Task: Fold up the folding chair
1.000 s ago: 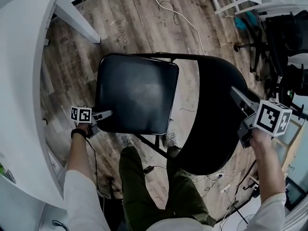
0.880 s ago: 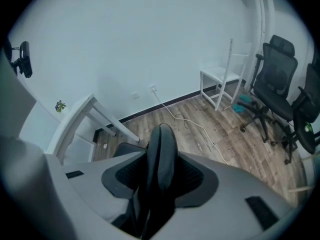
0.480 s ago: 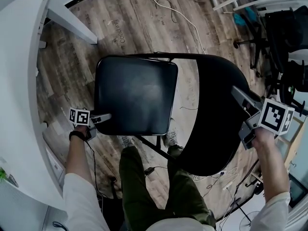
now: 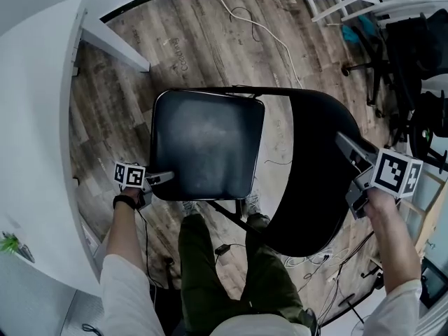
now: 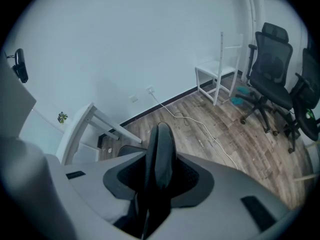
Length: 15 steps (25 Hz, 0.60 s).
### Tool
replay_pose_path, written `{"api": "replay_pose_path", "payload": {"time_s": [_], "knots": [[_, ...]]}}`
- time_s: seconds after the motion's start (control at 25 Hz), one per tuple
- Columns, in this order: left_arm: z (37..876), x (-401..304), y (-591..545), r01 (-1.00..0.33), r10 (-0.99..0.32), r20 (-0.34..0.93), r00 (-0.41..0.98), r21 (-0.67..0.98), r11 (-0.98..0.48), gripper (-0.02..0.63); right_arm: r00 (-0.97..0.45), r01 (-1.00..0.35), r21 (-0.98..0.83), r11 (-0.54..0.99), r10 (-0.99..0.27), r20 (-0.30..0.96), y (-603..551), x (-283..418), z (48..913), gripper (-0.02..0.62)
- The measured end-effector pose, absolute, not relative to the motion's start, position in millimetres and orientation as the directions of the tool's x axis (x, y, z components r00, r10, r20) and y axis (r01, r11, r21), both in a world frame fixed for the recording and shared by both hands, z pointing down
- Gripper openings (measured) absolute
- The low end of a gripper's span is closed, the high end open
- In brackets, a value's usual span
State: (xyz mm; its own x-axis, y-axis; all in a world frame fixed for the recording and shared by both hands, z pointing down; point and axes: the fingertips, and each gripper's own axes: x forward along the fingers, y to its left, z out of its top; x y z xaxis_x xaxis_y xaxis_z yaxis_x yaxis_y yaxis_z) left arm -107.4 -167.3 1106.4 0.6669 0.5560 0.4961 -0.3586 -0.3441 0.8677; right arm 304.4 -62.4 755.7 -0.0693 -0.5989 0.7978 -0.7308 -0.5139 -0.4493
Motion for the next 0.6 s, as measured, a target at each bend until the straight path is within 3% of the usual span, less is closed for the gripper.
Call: {"api": "replay_pose_path", "payload": {"time_s": [0.6], "knots": [[1042, -70, -123, -0.42, 0.522, 0.61, 0.597, 0.791, -0.444, 0.356, -0.027, -0.759, -0.365, -0.54, -0.533, 0.846, -16, 349, 724, 0.144]]}}
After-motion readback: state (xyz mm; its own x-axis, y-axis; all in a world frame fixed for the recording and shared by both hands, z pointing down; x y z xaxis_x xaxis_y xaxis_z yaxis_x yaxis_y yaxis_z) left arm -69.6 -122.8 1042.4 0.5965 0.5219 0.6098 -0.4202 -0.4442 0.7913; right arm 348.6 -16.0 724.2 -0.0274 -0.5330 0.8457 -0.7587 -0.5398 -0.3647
